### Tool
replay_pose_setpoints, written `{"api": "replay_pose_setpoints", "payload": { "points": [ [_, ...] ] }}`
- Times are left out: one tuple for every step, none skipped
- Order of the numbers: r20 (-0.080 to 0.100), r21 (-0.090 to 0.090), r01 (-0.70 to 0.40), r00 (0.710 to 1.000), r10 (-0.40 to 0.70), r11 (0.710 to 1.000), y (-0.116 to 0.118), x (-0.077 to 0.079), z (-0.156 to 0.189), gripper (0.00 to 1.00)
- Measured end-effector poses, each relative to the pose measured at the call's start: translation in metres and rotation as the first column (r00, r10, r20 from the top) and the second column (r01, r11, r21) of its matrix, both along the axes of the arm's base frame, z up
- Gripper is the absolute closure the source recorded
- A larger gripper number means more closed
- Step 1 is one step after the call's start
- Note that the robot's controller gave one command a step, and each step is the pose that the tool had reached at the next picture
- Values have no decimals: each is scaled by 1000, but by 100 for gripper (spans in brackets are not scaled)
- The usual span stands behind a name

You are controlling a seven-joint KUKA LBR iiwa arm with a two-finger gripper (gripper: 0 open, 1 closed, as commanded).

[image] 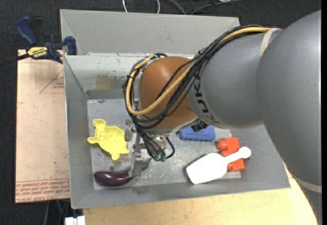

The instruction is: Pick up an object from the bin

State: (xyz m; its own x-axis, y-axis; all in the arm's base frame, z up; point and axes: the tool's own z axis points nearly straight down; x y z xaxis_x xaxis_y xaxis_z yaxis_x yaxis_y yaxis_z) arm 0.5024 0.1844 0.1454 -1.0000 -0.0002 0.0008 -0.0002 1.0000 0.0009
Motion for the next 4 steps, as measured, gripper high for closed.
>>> {"api": "replay_pose_setpoints", "payload": {
  "points": [
    [4,3,156,988,-156,988,19,11,-59,0],
    [0,1,246,969,-246,969,27,25,-18,0],
    [3,4,299,954,-299,954,43,28,-20,0],
    [2,4,411,911,-411,911,52,32,-79,0]
  ]
}}
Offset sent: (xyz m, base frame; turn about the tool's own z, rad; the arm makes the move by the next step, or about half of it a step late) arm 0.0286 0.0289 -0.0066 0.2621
